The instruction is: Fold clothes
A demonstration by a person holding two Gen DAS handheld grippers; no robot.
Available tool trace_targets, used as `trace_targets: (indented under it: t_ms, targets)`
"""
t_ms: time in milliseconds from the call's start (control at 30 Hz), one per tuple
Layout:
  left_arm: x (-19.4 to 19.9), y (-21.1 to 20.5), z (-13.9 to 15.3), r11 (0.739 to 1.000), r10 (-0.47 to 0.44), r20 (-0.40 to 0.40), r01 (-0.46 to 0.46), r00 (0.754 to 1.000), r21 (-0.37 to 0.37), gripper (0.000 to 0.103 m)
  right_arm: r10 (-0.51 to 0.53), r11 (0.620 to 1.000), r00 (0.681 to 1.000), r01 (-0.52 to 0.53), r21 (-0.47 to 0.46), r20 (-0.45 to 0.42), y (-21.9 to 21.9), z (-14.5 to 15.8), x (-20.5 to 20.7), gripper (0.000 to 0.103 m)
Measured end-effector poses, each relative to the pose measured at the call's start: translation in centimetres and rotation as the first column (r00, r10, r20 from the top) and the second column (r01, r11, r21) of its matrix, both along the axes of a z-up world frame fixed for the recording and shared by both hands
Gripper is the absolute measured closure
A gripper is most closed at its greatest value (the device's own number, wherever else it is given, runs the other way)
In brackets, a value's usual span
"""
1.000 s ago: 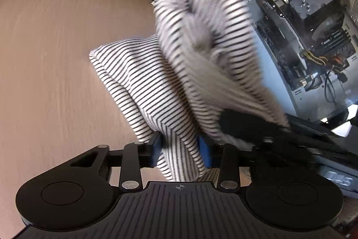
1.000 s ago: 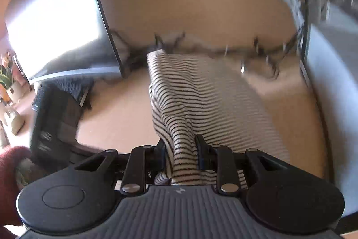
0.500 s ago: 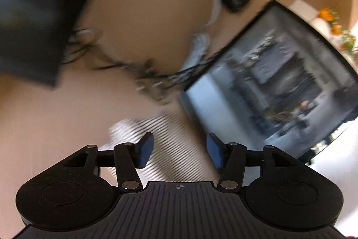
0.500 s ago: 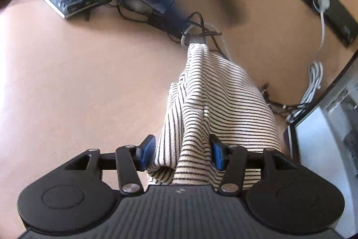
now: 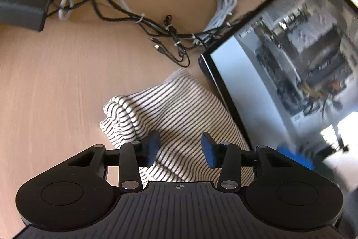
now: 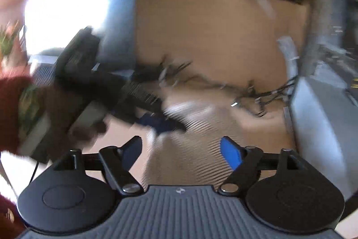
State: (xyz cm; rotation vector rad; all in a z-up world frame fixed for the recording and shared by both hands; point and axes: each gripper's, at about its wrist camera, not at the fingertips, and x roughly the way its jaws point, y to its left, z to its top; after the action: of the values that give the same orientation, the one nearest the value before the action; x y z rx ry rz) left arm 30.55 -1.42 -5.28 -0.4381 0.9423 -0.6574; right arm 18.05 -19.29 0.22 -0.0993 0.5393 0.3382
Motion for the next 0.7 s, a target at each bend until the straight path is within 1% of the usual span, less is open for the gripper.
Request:
trace_targets:
  t_ms: [67, 100, 167, 200, 233, 300, 467, 567, 700]
  targets:
    - [0.0, -0.3, 0.2, 1.000, -0.004, 0.014, 0.003, 1.000, 0.020, 0.057, -0.048, 0.998, 0.999, 0.047, -0.028, -0.005, -0.3, -1.1, 1.4, 0.017]
    - [0.1, -0.4, 0.3, 1.000, -0.006, 0.017, 0.006, 1.000, 0.025, 0.057, -0.053, 0.997, 0.998, 0.051, -0.053, -0.039, -0.2, -2.3, 2.1, 0.017]
    - [0.1, -0.4, 0.3, 0.999, -0.014, 0.018, 0.014, 1.000, 0.034, 0.057, -0.069, 0.990, 0.993, 0.057, -0.130, -0.094, 0.4, -5.1, 3.4, 0.010]
    - [0.0, -0.4, 0.4, 0.999, -0.016, 0.022, 0.015, 1.000, 0.043, 0.057, -0.086, 0.987, 0.994, 0.075, -0.143, -0.071, 0.5, -5.8, 3.2, 0.003]
    - [-0.1, -0.4, 0.4, 0.999, -0.019, 0.028, 0.018, 0.999, 0.047, 0.057, -0.103, 0.987, 0.993, 0.095, -0.127, -0.062, 0.3, -6.0, 3.0, 0.003]
    - [-0.2, -0.4, 0.5, 0.998, -0.019, 0.035, 0.017, 0.999, 0.053, 0.057, -0.129, 0.989, 0.988, 0.123, -0.077, -0.087, 0.0, -6.1, 3.1, 0.002]
    - [-1.0, 0.0, 0.7, 0.997, 0.006, 0.050, -0.010, 0.999, 0.076, 0.057, -0.149, 0.989, 0.984, 0.147, -0.025, -0.095, 0.4, -6.6, 3.2, 0.001]
    - [-1.7, 0.8, 0.6, 0.996, 0.041, 0.066, -0.046, 0.997, 0.081, 0.057, -0.140, 0.990, 0.986, 0.139, -0.019, -0.085, 0.8, -6.7, 3.1, 0.000]
    - [-2.8, 1.9, 0.5, 0.992, 0.091, 0.076, -0.097, 0.993, 0.077, 0.057, -0.118, 0.992, 0.991, 0.115, -0.042, -0.070, 2.6, -7.1, 2.8, 0.000]
